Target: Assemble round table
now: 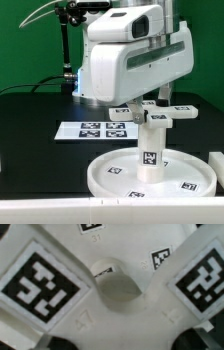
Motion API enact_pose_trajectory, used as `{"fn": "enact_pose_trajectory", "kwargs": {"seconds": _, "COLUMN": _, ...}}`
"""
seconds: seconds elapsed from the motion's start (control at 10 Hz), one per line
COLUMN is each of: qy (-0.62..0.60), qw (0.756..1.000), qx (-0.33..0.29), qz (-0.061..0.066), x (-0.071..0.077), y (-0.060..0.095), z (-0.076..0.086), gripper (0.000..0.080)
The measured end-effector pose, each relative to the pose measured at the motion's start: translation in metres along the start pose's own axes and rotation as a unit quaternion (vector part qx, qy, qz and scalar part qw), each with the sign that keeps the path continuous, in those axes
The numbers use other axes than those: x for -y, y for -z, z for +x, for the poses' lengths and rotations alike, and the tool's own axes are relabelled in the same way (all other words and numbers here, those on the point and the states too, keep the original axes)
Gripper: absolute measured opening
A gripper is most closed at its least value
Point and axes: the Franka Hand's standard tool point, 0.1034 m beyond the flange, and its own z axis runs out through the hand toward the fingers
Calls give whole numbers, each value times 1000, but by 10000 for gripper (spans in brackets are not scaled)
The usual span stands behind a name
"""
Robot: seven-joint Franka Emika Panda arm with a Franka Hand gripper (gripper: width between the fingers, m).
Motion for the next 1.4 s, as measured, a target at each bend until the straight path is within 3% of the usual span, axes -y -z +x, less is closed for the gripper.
{"fn": "enact_pose_trajectory", "kwargs": {"seconds": 0.9, "qy": -28, "qw": 1000, "qx": 0, "qz": 0, "x": 0, "y": 0, "z": 0, "gripper": 448}}
{"fn": "enact_pose_trajectory", "kwargs": {"seconds": 1.4, "qy": -249, "qw": 968, "qx": -17, "qz": 4, "x": 0, "y": -1, "z": 2, "gripper": 448}}
